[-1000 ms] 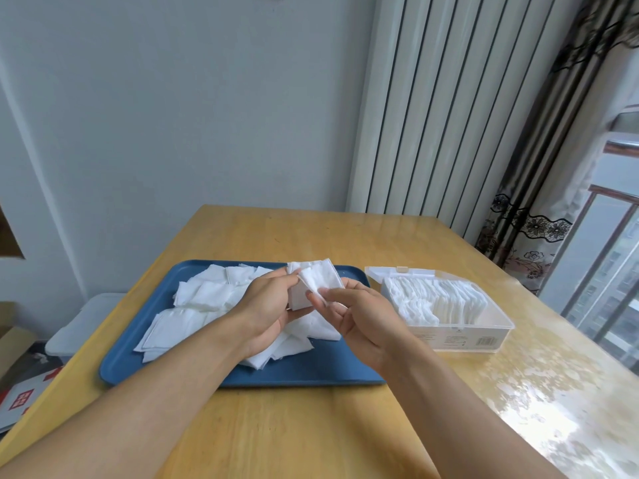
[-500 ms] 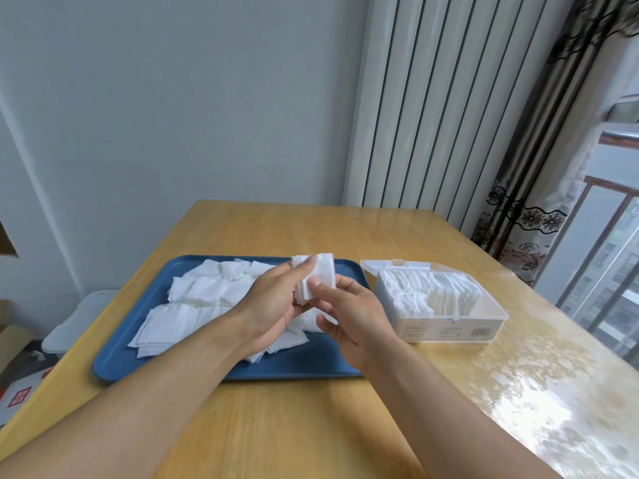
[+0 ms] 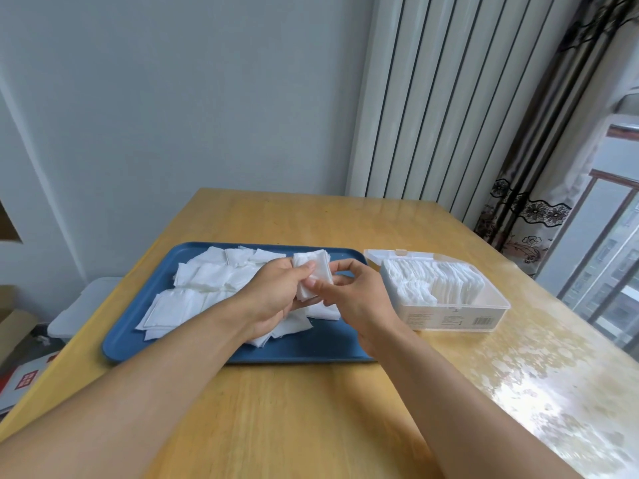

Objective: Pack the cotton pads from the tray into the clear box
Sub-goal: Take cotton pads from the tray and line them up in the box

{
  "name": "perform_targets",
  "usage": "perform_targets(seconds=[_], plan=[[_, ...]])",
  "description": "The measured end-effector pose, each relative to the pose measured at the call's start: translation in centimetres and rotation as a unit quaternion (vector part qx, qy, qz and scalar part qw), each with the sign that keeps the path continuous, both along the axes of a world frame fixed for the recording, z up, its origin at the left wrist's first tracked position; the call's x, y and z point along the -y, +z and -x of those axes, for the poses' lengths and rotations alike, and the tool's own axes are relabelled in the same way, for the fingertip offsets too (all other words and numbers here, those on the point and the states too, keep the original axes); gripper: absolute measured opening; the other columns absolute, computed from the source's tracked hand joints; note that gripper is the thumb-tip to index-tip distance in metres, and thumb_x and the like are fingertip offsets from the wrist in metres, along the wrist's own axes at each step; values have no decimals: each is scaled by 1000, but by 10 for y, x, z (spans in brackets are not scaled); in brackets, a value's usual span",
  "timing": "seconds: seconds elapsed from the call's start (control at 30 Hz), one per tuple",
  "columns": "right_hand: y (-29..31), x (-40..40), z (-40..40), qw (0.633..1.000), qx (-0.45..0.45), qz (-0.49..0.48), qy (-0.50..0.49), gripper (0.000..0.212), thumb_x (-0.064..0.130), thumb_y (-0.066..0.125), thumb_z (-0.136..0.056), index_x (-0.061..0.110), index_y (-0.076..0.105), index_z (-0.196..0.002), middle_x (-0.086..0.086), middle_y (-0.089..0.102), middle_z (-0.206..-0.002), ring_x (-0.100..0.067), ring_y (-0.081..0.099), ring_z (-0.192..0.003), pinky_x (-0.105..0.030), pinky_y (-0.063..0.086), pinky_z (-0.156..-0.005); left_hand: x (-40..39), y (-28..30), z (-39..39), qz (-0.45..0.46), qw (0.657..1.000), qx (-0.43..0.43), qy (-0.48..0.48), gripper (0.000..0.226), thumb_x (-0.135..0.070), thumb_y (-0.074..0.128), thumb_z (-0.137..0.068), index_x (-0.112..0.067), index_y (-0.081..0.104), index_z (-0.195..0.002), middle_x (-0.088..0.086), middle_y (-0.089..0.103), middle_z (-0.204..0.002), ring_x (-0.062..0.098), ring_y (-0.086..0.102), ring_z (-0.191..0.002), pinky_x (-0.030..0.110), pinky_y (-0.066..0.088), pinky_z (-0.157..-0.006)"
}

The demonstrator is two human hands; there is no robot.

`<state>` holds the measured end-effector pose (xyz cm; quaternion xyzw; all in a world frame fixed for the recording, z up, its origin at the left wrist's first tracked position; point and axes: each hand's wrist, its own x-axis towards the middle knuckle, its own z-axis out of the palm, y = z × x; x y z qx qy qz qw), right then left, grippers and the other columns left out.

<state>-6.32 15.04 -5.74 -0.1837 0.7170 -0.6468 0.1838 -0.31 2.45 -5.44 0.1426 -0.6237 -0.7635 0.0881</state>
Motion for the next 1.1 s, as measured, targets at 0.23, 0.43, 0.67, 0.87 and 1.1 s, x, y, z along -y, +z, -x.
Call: perform_targets(seconds=[0.23, 0.43, 0.67, 0.87, 1.1], plan=[[-6, -7, 20, 951, -247, -179, -35, 13, 20, 69, -93, 27, 66, -104, 14, 68, -96, -10, 64, -82, -17, 44, -61, 31, 0, 7, -107, 982, 5, 158, 18, -10, 52, -105, -3, 62, -119, 16, 75, -113, 33, 70, -112, 43, 58, -92], [-18, -5, 24, 868, -300, -387, 80, 56, 40, 72, -91, 22, 55, -141, 2, 57, -131, -19, 53, -121, -26, 41, -93, 42, -13, 8, -76, 986, 48, 140, 35, 15, 48, -98, 2, 58, -129, 15, 71, -118, 33, 68, -115, 40, 57, -89], [-17, -8, 31, 877, -260, -397, 69, 34, 33, 62, -99, 19, 59, -130, -3, 49, -129, -20, 56, -111, -23, 40, -88, 41, -15, 10, -48, 989, 55, 128, 37, 16, 46, -98, 1, 57, -129, 15, 71, -120, 34, 68, -114, 46, 54, -100], [-16, -10, 33, 935, -218, -279, 8, 12, 26, 67, -94, 21, 57, -93, 5, 62, -95, -9, 54, -73, -21, 37, -56, 40, -13, 8, -58, 987, 51, 138, 34, 13, 43, -100, 0, 59, -127, 16, 72, -118, 31, 69, -107, 41, 57, -89], [-2, -5, 13, 903, -413, -4, -119, 24, 7, 79, -82, 29, 69, -79, 21, 68, -80, -1, 58, -76, -12, 43, -67, 29, 0, 7, -139, 986, 23, 92, 27, -8, 45, -107, 7, 55, -127, 24, 73, -115, 38, 73, -104, 45, 62, -86]])
